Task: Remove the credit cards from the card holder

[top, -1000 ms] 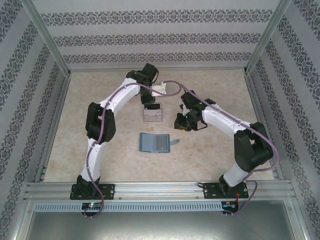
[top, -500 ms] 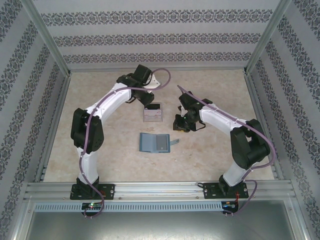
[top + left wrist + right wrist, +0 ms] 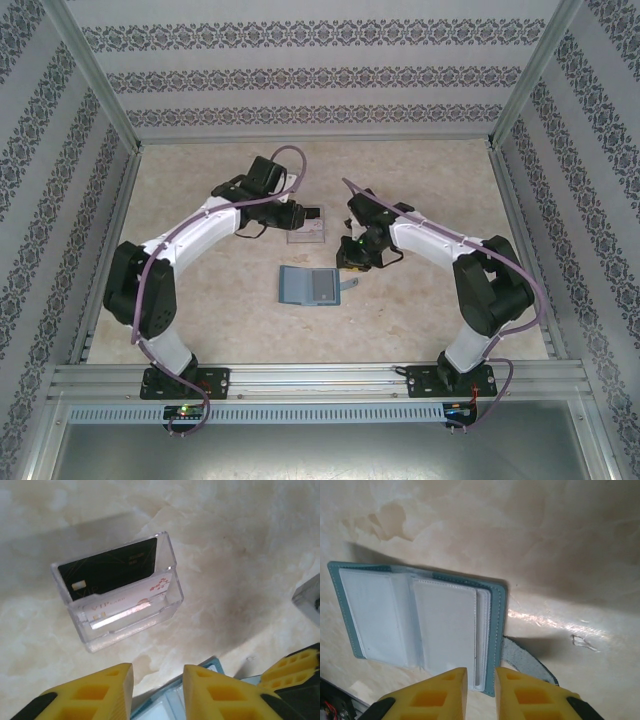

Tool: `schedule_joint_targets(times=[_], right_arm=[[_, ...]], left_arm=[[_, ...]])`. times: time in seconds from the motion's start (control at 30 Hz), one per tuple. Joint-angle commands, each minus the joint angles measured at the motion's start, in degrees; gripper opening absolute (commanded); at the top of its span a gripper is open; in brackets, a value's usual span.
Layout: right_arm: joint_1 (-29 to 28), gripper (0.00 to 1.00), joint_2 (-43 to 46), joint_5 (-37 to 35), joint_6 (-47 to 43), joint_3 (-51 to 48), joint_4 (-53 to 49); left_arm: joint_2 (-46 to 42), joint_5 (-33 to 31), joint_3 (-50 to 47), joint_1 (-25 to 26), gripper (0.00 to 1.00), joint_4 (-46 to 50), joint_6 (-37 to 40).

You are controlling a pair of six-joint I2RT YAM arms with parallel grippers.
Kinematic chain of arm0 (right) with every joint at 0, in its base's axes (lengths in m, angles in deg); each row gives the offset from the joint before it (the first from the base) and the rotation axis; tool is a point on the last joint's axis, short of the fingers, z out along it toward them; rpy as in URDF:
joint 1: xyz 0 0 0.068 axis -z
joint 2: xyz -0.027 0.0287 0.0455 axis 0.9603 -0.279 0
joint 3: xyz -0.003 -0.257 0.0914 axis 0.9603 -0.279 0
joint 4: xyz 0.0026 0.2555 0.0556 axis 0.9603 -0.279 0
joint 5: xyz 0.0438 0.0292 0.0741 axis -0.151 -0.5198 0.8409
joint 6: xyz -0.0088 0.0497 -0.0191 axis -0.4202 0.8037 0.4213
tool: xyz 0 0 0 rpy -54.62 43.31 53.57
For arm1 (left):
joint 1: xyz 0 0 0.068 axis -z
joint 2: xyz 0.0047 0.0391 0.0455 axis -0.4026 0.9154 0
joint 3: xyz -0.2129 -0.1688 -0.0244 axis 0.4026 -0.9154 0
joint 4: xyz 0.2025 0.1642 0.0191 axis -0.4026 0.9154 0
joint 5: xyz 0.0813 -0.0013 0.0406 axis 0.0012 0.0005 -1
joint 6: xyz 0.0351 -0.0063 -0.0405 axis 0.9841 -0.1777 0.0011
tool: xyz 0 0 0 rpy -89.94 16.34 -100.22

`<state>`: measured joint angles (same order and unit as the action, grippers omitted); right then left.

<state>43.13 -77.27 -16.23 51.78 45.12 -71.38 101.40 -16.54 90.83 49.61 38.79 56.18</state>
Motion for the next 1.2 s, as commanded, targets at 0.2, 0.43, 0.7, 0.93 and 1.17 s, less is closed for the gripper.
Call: schedule_joint_targets(times=[0.2, 0.43, 0.7, 0.93, 1.17], right_arm=[[-0.97, 0.23, -2.24, 0.9, 0.86, -3.67, 1.1], [-0.92, 0.23, -3.44, 0.28, 0.56, -3.99, 1.37], [-0.79, 0.23, -4.92, -0.93, -0.4, -4.14, 0.66], [-0.71, 0.23, -6.11, -1.51, -0.87, -4.61, 0.58], [-0.68, 0.22, -7.04, -1.44, -1.26, -4.57, 0.67]], left_arm=[[-2.84, -5.79, 0.51, 0.52, 0.28, 4.18, -15.69], [-3.57, -5.72, -2.15, 2.9, 0.28, 5.3, -18.35], [-1.86, -0.85, -5.27, 4.96, 0.28, 3.16, -22.89], [-0.22, 3.1, -6.98, 6.95, 0.26, 1.66, -24.95], [2.48, 6.54, -8.01, 9.08, 0.26, -0.69, -26.95]])
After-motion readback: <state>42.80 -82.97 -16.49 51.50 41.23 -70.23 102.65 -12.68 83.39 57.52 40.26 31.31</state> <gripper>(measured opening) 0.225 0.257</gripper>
